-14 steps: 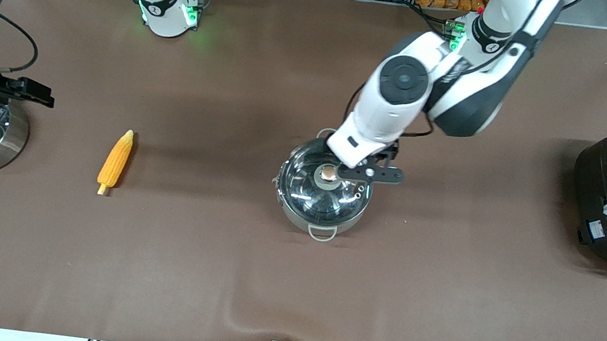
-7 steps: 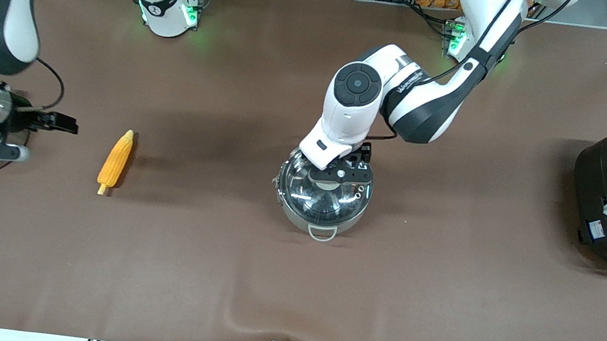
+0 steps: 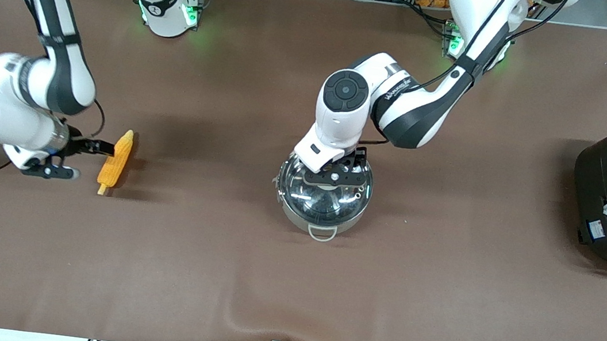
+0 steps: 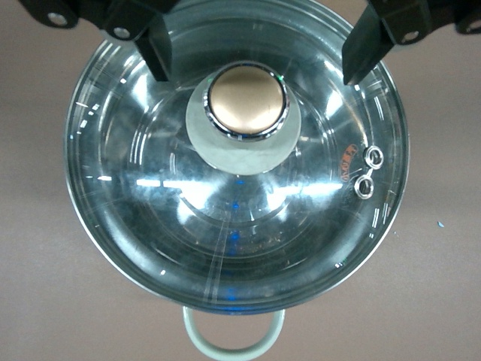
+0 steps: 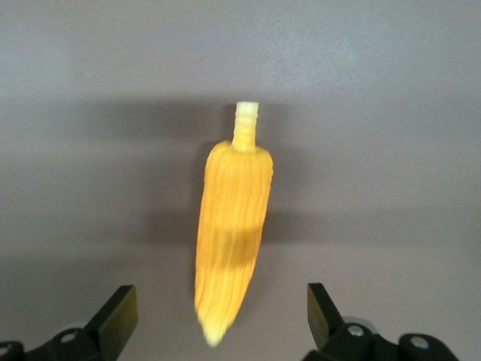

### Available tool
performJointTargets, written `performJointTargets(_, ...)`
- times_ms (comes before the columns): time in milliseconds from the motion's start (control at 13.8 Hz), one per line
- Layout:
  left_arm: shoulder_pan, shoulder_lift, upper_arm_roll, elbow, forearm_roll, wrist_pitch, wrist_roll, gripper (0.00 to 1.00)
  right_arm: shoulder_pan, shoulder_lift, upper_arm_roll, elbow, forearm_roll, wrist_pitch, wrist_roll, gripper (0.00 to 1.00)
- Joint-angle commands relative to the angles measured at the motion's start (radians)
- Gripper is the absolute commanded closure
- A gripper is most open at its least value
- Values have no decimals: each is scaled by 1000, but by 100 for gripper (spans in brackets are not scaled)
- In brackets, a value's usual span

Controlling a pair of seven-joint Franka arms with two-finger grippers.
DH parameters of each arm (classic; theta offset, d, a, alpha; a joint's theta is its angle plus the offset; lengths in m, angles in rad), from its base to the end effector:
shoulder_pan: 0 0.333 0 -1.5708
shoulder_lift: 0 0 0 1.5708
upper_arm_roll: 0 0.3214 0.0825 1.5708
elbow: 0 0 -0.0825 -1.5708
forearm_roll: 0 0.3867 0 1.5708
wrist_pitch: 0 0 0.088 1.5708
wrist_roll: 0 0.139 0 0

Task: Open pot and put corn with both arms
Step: 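Grasp the lid knob with the left gripper while the right gripper grasps the corn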

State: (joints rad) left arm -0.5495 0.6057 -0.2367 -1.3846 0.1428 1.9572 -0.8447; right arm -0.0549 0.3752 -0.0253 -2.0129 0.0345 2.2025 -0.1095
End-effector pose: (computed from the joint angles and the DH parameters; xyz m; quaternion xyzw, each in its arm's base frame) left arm 0.5396 -0.4789 0.3348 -0.9997 -0.0216 0.0064 0.0050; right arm 0.5785 -0.0444 0.2235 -0.9957 -0.0036 0.0914 0.0170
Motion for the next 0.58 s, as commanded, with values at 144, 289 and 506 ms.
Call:
performJointTargets(144, -12, 31, 8, 30, 31, 26, -24, 5, -16, 86, 8, 17, 15, 100, 2, 0)
performJointTargets(289, -12, 36, 8, 30, 31, 29, -24, 8, -19, 106, 8, 17, 15, 141, 4, 0)
performJointTargets(506, -12, 36, 7, 29, 31, 37, -24, 15, -20, 125, 8, 19, 15, 154, 4, 0)
